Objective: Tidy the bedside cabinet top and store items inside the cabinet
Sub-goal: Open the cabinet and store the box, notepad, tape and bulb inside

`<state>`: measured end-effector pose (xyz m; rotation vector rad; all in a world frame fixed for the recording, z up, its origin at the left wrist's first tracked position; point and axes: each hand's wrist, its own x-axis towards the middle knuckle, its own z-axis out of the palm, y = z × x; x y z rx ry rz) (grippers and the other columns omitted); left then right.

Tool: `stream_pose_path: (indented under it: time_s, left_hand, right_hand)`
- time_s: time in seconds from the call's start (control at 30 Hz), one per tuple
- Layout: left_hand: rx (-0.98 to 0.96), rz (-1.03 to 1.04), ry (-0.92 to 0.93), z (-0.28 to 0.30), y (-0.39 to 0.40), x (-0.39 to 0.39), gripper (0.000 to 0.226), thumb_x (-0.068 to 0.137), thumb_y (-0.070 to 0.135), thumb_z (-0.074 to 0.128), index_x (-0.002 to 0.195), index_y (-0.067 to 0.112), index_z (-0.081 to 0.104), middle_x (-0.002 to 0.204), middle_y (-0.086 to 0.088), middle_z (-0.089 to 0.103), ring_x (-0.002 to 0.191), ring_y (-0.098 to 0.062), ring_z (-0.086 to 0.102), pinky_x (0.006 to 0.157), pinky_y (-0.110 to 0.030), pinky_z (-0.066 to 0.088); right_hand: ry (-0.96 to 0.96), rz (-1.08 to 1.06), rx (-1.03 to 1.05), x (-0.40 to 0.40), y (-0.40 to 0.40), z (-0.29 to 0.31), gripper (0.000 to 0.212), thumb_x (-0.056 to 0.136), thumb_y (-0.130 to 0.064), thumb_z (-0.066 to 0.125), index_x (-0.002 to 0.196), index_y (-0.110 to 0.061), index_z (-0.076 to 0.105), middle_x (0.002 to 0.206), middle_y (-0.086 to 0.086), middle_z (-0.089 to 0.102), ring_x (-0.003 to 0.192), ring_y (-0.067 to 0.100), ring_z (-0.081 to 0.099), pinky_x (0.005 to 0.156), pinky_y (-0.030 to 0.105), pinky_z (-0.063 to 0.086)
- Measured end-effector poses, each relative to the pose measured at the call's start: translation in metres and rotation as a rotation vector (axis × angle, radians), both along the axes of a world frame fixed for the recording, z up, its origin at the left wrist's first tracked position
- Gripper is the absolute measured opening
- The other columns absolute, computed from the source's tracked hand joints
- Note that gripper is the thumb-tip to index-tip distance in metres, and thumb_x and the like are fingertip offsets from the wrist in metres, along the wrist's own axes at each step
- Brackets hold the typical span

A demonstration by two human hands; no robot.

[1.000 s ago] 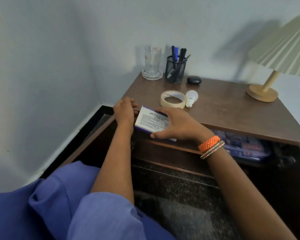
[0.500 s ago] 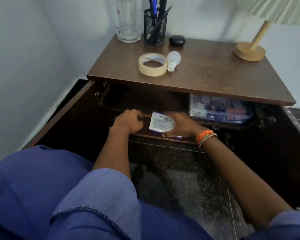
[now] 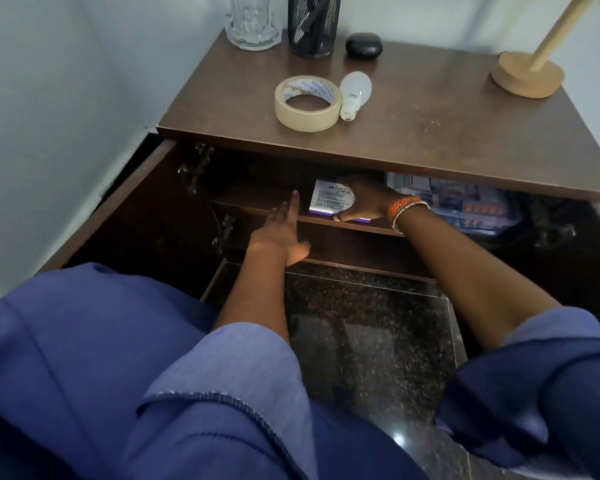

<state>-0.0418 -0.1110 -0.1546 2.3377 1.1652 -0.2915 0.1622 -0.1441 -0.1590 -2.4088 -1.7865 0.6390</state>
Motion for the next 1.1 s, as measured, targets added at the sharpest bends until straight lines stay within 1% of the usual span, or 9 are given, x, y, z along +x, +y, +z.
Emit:
stream_pose_path:
  time_s: [0.1,0.27,0.6,0.73,0.83,0.9,0.97,1.03,1.1]
  left_hand:
    - [-0.042,0.004,-0.013,-0.009,0.001,0.007,0.091,0.089,0.034,0.052,0.147,0.025,-0.017,0.159,-0.001,-0.007,0.147,-0.02,-0.007,0.117,-0.05,0.017]
    - [-0.078,0.008,0.034,-0.025,-0.003,0.015,0.087,0.09,0.039,0.05,0.149,0.019,-0.01,0.158,0.001,-0.015,0.147,-0.018,-0.009,0.117,-0.048,0.016]
    - [-0.072,0.088,-0.029,-0.028,-0.005,0.029,0.087,0.088,0.042,0.052,0.15,0.014,-0.002,0.159,-0.001,-0.011,0.147,-0.019,-0.004,0.117,-0.045,0.018]
    - [-0.059,0.086,-0.009,-0.025,-0.007,0.031,0.083,0.089,0.036,0.051,0.15,0.013,-0.001,0.159,-0.002,-0.008,0.147,-0.02,-0.002,0.115,-0.046,0.02]
    - [-0.018,0.081,-0.012,-0.02,-0.009,0.031,0.08,0.091,0.028,0.051,0.15,0.013,0.0,0.16,-0.002,-0.004,0.147,-0.02,-0.002,0.114,-0.049,0.021]
    - [-0.009,0.11,-0.095,-0.017,-0.011,0.031,0.075,0.09,0.023,0.052,0.15,0.013,0.008,0.159,-0.004,0.004,0.147,-0.022,0.004,0.114,-0.049,0.024]
    - [0.022,0.166,-0.242,-0.009,-0.012,0.029,0.06,0.088,0.021,0.053,0.143,0.015,0.03,0.151,-0.008,0.031,0.141,-0.026,0.028,0.107,-0.047,0.036]
    - [0.135,0.235,-0.38,0.009,-0.013,0.024,0.034,0.088,0.023,0.052,0.121,0.015,0.054,0.123,-0.01,0.059,0.116,-0.028,0.055,0.086,-0.037,0.046]
    - [0.282,0.294,-0.49,0.032,-0.014,0.019,0.021,0.09,0.029,0.048,0.094,0.017,0.065,0.094,-0.008,0.068,0.09,-0.026,0.063,0.068,-0.03,0.04]
  right_hand:
    - [0.015,-0.025,-0.053,0.006,0.009,-0.002,0.094,0.075,-0.04,0.076,0.148,-0.013,0.025,0.152,0.011,0.033,0.137,0.031,0.033,0.111,0.036,0.028]
    - [0.041,-0.049,-0.113,0.017,0.019,-0.004,0.098,0.076,-0.033,0.077,0.15,-0.014,0.017,0.155,0.009,0.026,0.142,0.031,0.026,0.114,0.037,0.023]
    - [0.056,-0.088,-0.114,0.021,0.019,-0.011,0.104,0.07,-0.04,0.08,0.15,-0.019,0.018,0.155,0.009,0.028,0.141,0.032,0.027,0.116,0.043,0.024]
    - [-0.073,-0.065,-0.181,0.011,0.008,0.005,0.098,0.078,-0.035,0.073,0.151,-0.008,0.014,0.155,0.007,0.027,0.141,0.031,0.028,0.114,0.036,0.022]
    - [-0.123,-0.032,-0.157,0.006,0.01,0.008,0.106,0.073,-0.046,0.074,0.151,-0.009,0.013,0.155,0.009,0.026,0.14,0.032,0.03,0.114,0.038,0.027]
    - [-0.173,-0.011,-0.106,-0.004,0.01,0.013,0.103,0.074,-0.046,0.075,0.15,-0.01,0.015,0.155,0.013,0.027,0.139,0.033,0.032,0.113,0.039,0.03]
    - [-0.257,0.014,-0.083,-0.015,0.006,0.014,0.104,0.074,-0.051,0.072,0.15,-0.008,0.015,0.154,0.016,0.027,0.139,0.034,0.031,0.112,0.041,0.029]
    - [-0.296,0.041,0.005,-0.03,-0.002,0.015,0.095,0.079,-0.056,0.064,0.149,-0.011,0.02,0.152,0.016,0.03,0.138,0.034,0.032,0.113,0.045,0.026]
    - [-0.283,0.068,0.075,-0.047,-0.016,0.025,0.073,0.086,-0.05,0.057,0.146,-0.017,0.031,0.145,0.014,0.043,0.13,0.032,0.043,0.108,0.046,0.033]
